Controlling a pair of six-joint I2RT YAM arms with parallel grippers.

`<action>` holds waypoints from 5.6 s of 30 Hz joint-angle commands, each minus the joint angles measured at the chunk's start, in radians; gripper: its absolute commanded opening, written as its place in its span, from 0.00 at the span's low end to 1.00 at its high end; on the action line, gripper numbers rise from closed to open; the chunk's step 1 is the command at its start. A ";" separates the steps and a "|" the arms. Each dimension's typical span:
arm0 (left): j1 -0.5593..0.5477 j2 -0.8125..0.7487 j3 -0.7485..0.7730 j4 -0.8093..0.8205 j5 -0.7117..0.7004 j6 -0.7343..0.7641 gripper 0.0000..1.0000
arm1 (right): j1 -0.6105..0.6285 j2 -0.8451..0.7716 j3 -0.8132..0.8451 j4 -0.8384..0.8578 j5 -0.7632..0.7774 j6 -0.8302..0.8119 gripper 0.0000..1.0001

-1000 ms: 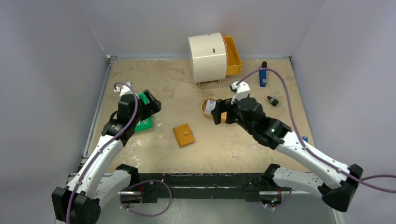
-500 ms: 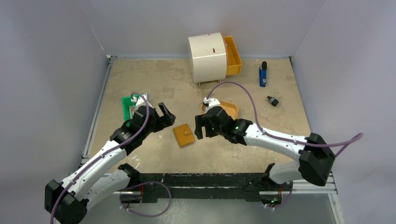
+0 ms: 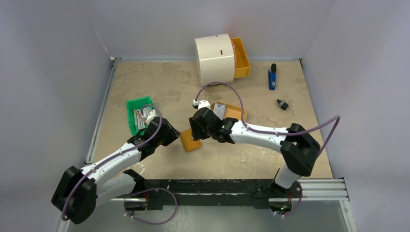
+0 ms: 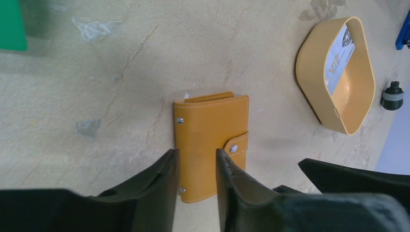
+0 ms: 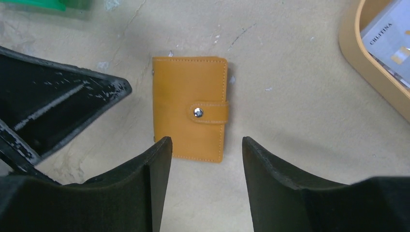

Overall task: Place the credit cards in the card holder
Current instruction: Open the card holder at the center of the board.

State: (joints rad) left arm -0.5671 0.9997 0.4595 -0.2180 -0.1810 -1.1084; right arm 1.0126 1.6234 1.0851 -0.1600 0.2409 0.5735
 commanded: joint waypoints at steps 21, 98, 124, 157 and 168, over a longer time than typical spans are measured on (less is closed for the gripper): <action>0.003 0.201 -0.114 0.437 0.144 -0.174 0.08 | 0.027 0.230 0.196 -0.079 0.043 -0.061 0.49; 0.005 0.135 0.022 0.329 0.267 0.062 0.78 | -0.022 -0.277 -0.125 -0.055 -0.085 0.032 0.00; -0.045 0.401 0.006 0.468 0.271 0.086 0.40 | -0.078 -0.334 -0.248 -0.130 -0.018 0.075 0.00; -0.047 0.103 -0.070 0.266 0.093 0.070 0.30 | -0.096 -0.259 0.008 -0.216 -0.072 0.135 0.51; -0.046 0.096 -0.102 0.278 0.098 0.064 0.29 | -0.094 -0.023 0.062 -0.333 -0.015 0.135 0.82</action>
State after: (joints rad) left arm -0.6102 1.1126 0.3641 0.0319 -0.0654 -1.0538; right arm 0.9169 1.5623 1.1206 -0.4286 0.1963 0.7109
